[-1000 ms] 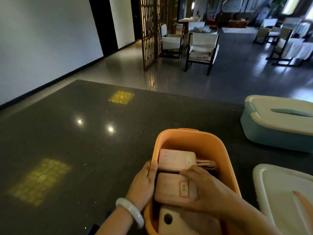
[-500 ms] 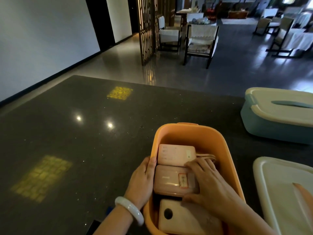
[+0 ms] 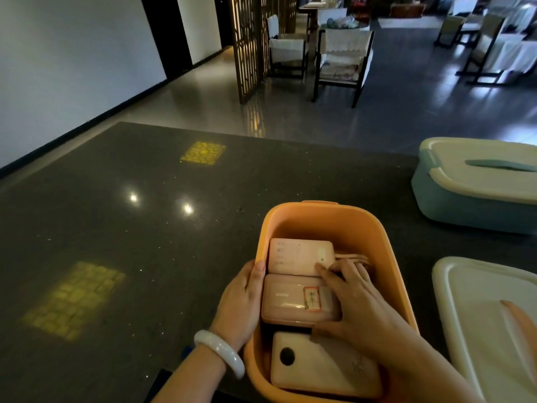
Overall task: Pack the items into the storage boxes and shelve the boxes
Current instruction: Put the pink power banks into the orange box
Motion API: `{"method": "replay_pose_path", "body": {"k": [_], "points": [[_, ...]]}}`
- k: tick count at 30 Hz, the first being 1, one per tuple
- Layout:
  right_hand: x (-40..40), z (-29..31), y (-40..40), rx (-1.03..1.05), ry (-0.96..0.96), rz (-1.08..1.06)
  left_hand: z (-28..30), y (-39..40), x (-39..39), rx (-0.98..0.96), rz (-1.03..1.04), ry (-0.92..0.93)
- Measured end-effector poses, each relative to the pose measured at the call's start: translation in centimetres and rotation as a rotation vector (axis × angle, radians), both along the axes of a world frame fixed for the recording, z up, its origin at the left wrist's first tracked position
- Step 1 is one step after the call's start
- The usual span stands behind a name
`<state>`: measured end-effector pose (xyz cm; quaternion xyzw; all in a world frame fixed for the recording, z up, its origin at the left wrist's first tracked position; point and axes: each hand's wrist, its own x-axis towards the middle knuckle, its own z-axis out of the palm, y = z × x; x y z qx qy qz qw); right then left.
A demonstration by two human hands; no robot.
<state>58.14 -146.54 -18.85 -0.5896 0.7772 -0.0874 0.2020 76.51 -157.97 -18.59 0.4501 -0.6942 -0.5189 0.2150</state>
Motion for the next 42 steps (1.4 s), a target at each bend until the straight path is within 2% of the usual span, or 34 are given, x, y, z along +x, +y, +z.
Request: {"method": "replay_pose_path", "body": {"k": [15,26,31,33,36,39,42], "points": [[0.1,-0.5,0.0,-0.052,0.002,-0.017,-0.4,0.0,0.0,-0.016,0.001,-0.018],[0.2,0.4,-0.1,0.032,-0.029,-0.012,-0.6,-0.2,0.1,-0.039,0.003,-0.052],[0.0,1.7,-0.6,0.012,0.004,0.017,0.0,0.0,0.6,-0.162,0.057,-0.051],[0.3,3.0,-1.8,-0.089,0.063,0.067,0.4,0.0,1.3,-0.198,0.07,-0.045],[1.6,5.8,-4.7,-0.198,0.138,0.174,0.9,-0.1,3.3,-0.254,0.127,-0.16],[4.7,8.2,-9.1,-0.271,0.288,0.459,1.5,-0.3,6.7,-0.368,0.221,-0.352],[10.3,9.9,-13.4,-0.351,0.231,0.664,2.3,0.0,11.5,-0.406,0.395,-0.509]]}}
